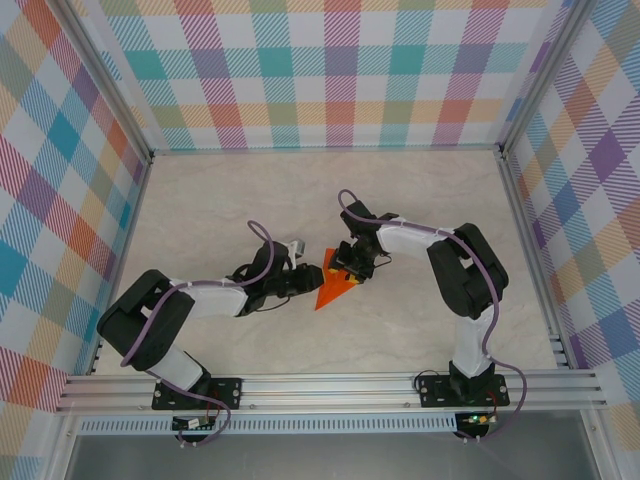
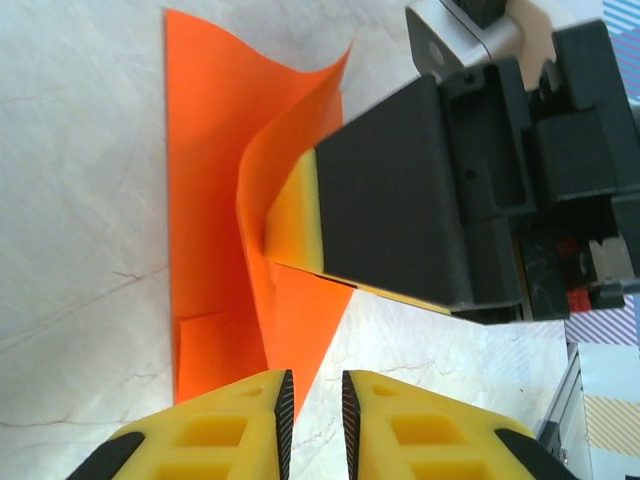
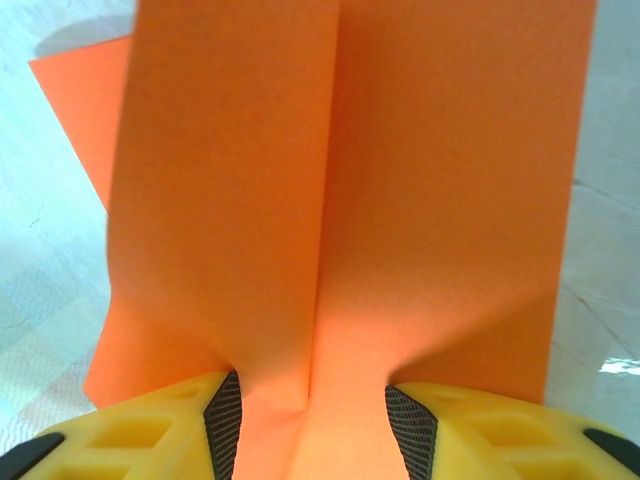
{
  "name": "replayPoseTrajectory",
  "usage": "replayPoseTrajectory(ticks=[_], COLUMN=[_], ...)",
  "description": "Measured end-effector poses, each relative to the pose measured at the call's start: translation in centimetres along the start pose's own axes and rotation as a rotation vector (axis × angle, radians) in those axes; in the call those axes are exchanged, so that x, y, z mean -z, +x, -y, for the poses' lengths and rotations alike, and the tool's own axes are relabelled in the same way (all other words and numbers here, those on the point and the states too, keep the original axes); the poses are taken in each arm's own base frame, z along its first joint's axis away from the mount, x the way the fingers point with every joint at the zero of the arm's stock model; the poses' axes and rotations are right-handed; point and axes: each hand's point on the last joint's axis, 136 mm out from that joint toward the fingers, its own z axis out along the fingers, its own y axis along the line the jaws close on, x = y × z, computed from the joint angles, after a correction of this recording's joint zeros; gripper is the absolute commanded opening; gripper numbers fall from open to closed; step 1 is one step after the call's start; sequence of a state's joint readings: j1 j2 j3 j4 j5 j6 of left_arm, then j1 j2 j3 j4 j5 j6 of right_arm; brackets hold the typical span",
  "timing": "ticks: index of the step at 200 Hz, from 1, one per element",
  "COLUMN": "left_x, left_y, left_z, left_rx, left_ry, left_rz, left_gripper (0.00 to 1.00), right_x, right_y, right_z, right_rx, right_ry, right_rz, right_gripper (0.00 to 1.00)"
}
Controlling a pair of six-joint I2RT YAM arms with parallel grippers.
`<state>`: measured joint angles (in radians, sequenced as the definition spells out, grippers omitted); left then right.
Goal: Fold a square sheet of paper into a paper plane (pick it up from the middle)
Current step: Fourth fold the wing at the center of the table.
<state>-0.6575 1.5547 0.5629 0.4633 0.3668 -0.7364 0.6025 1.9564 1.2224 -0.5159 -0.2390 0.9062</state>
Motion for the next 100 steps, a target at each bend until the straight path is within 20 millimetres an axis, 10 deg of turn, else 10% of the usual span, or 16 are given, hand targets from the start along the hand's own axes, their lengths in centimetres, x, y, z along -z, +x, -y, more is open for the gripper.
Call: replayPoseTrajectory(ticks=[100], left_x=[-1.6], left_y=[1.9], left_z=[0.6], left_rx=[-0.031], left_ry=[0.01], left_rz=[-0.09], left_gripper=[0.25], right_x=[-0.1], right_y=[0.0], right_z=[0.2], right_rx=[-0.031], right_ry=[0.014], right_rz=[-0.003], right_gripper=[0.46])
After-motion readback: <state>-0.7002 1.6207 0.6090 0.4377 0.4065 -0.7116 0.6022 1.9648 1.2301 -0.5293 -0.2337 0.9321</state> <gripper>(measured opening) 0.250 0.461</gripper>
